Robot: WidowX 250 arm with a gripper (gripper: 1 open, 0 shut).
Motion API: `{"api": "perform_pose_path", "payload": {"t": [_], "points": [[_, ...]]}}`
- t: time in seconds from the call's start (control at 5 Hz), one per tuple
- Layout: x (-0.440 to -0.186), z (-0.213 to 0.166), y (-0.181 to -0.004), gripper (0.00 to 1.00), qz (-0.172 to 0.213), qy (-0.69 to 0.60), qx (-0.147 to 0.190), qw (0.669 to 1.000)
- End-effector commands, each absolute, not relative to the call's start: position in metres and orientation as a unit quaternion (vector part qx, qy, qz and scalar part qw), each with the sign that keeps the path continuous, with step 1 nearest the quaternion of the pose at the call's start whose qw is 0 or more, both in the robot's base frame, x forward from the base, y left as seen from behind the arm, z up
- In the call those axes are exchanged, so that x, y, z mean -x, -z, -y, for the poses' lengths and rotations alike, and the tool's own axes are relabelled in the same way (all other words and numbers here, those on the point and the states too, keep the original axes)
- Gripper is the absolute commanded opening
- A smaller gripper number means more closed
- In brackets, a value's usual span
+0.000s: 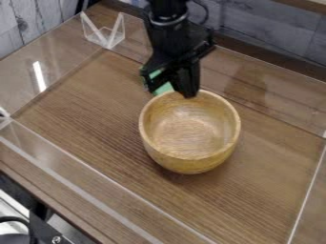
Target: Put green object into wooden bowl
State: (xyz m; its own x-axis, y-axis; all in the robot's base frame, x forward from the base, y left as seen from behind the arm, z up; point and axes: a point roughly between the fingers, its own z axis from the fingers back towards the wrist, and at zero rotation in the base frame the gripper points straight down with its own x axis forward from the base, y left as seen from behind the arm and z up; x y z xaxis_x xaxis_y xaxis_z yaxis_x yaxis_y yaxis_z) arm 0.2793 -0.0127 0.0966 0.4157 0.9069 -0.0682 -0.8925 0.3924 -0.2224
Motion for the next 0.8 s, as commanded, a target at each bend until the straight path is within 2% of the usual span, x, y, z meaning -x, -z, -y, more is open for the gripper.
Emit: {"api": "perform_pose_path", "payload": {"t": [0.0, 0.4, 0.6], "points": [[-0.267, 0.021, -0.099, 0.0, 0.057, -0.513, 0.116, 0.849], [-0.245, 0.034, -0.064, 0.0, 0.061, -0.526, 0.103, 0.842], [-0.249, 0.032, -0.066, 1.0, 0.058, -0.53, 0.096, 0.841]]}}
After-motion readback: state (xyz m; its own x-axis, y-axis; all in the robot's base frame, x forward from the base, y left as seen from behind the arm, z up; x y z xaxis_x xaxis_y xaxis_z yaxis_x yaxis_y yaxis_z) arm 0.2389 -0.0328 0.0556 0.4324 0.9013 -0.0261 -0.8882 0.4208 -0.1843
